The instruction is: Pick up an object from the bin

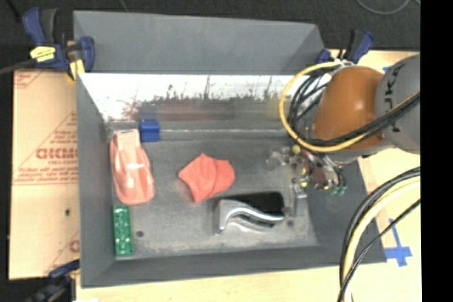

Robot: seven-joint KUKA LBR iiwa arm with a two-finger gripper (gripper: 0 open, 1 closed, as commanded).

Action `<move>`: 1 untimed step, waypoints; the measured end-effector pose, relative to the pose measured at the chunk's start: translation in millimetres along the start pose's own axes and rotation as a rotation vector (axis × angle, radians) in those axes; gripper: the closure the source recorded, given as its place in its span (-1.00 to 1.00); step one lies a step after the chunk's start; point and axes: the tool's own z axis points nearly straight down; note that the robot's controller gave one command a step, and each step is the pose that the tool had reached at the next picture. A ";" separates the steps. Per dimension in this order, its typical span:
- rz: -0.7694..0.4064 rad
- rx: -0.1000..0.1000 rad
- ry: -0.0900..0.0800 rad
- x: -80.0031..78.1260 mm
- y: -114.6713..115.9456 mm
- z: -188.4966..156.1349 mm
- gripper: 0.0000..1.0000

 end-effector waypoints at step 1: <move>-0.154 0.009 -0.010 -1.7 38.9 35.1 -1.00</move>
Offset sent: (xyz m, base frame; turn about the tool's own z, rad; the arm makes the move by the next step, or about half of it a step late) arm -0.0273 0.0594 -0.0455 0.0730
